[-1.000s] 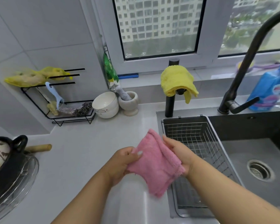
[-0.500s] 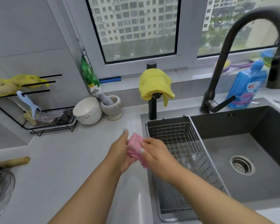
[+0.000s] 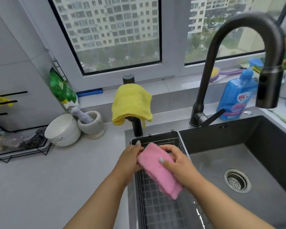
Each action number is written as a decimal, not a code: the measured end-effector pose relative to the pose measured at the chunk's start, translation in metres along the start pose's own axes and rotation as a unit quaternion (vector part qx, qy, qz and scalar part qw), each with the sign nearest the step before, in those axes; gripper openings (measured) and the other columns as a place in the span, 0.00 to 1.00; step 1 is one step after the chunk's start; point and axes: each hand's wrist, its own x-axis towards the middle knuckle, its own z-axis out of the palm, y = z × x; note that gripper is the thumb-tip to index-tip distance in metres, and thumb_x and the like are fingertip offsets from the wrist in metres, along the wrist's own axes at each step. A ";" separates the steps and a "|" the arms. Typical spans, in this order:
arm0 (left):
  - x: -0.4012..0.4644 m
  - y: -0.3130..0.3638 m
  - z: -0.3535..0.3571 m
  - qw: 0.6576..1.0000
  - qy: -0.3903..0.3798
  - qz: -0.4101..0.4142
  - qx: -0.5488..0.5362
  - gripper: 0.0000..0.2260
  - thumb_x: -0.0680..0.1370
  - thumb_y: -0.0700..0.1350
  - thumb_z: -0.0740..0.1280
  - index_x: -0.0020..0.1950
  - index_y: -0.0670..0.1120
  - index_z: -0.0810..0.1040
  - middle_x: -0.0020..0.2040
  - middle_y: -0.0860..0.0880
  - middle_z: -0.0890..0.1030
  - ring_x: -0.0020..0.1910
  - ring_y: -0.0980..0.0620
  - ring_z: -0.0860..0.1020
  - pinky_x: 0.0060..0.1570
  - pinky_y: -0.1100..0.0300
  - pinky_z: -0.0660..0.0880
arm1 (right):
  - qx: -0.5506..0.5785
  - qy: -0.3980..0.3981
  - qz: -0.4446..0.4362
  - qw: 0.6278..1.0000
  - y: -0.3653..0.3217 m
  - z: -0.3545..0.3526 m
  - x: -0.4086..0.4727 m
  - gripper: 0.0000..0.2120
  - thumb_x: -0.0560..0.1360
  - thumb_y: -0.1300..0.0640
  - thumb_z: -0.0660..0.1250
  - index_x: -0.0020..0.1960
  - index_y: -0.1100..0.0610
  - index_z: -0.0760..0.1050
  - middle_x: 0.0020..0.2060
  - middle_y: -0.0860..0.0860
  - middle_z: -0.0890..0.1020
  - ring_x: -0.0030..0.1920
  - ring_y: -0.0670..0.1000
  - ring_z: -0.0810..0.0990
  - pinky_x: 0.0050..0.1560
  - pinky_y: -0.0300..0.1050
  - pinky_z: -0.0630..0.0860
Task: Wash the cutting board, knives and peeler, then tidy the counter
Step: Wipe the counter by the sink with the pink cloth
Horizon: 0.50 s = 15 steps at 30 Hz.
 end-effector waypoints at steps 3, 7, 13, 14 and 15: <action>0.022 -0.031 0.001 0.934 0.095 0.139 0.315 0.12 0.83 0.51 0.57 0.54 0.48 0.77 0.52 0.49 0.79 0.52 0.51 0.77 0.54 0.56 0.74 | -0.027 0.100 0.006 0.995 0.009 -0.016 0.029 0.12 0.76 0.57 0.67 0.58 0.47 0.73 0.53 0.44 0.79 0.49 0.41 0.79 0.42 0.34 0.77; 0.051 -0.074 0.002 0.887 0.069 0.123 0.440 0.22 0.83 0.56 0.51 0.73 0.49 0.67 0.74 0.51 0.67 0.75 0.51 0.61 0.75 0.50 0.55 | -0.068 0.136 0.019 0.988 0.008 -0.030 0.080 0.12 0.77 0.56 0.65 0.60 0.49 0.72 0.49 0.44 0.78 0.47 0.42 0.78 0.49 0.43 0.78; 0.067 -0.082 0.010 0.829 0.078 0.131 0.538 0.25 0.82 0.59 0.46 0.77 0.51 0.61 0.78 0.52 0.59 0.78 0.54 0.50 0.77 0.52 0.42 | -0.097 0.126 -0.015 0.987 -0.021 -0.016 0.157 0.15 0.79 0.52 0.61 0.65 0.49 0.69 0.56 0.50 0.78 0.52 0.49 0.78 0.54 0.51 0.79; 0.070 -0.082 0.010 0.828 0.077 0.130 0.540 0.27 0.82 0.61 0.44 0.77 0.51 0.61 0.78 0.52 0.59 0.78 0.54 0.50 0.77 0.53 0.42 | -0.136 0.124 -0.016 0.983 -0.023 -0.014 0.168 0.17 0.79 0.53 0.60 0.67 0.51 0.68 0.60 0.52 0.76 0.55 0.51 0.77 0.57 0.51 0.77; 0.073 -0.081 0.008 0.829 0.078 0.129 0.539 0.30 0.80 0.63 0.41 0.77 0.51 0.61 0.78 0.53 0.60 0.78 0.55 0.50 0.77 0.53 0.42 | -0.186 0.127 -0.018 0.974 -0.022 -0.013 0.178 0.18 0.80 0.54 0.59 0.70 0.52 0.67 0.63 0.53 0.73 0.59 0.53 0.75 0.61 0.52 0.74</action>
